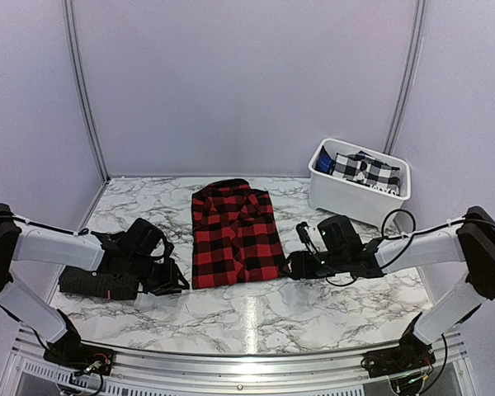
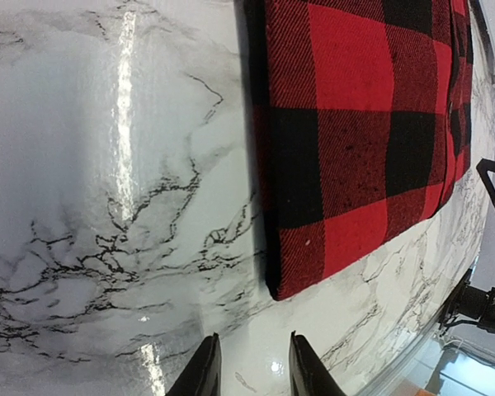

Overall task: Fold and stack the long sleeve shirts
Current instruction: Pick up the 2/3-rectangle-folded shirt from the center of the board.

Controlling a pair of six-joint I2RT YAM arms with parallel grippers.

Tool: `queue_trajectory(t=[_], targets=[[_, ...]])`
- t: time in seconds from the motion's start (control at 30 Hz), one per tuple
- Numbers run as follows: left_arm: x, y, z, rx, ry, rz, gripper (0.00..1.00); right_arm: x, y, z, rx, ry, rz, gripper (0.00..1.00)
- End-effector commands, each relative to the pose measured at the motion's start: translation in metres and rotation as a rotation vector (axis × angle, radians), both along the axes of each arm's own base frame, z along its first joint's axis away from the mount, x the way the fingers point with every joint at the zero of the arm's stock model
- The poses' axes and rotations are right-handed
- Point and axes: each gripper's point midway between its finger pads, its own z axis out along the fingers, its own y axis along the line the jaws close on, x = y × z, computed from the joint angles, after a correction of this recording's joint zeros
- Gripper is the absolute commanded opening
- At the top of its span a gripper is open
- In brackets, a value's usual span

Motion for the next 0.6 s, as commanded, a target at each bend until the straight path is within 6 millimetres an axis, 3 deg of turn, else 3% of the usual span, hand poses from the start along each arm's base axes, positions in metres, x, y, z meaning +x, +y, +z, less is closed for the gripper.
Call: queue_trajectory(t=[0.0, 0.2, 0.57], targets=[[0.008, -0.002, 0.003, 0.020, -0.053, 0.019, 0.30, 0.010, -0.015, 0.001, -0.056, -0.041, -0.029, 0.60], [0.010, -0.005, -0.004, 0.054, -0.062, 0.007, 0.29, 0.013, -0.014, -0.015, -0.098, -0.023, -0.022, 0.44], [0.020, -0.026, -0.003, 0.058, -0.090, -0.037, 0.28, 0.014, -0.008, -0.023, -0.109, -0.016, -0.003, 0.29]])
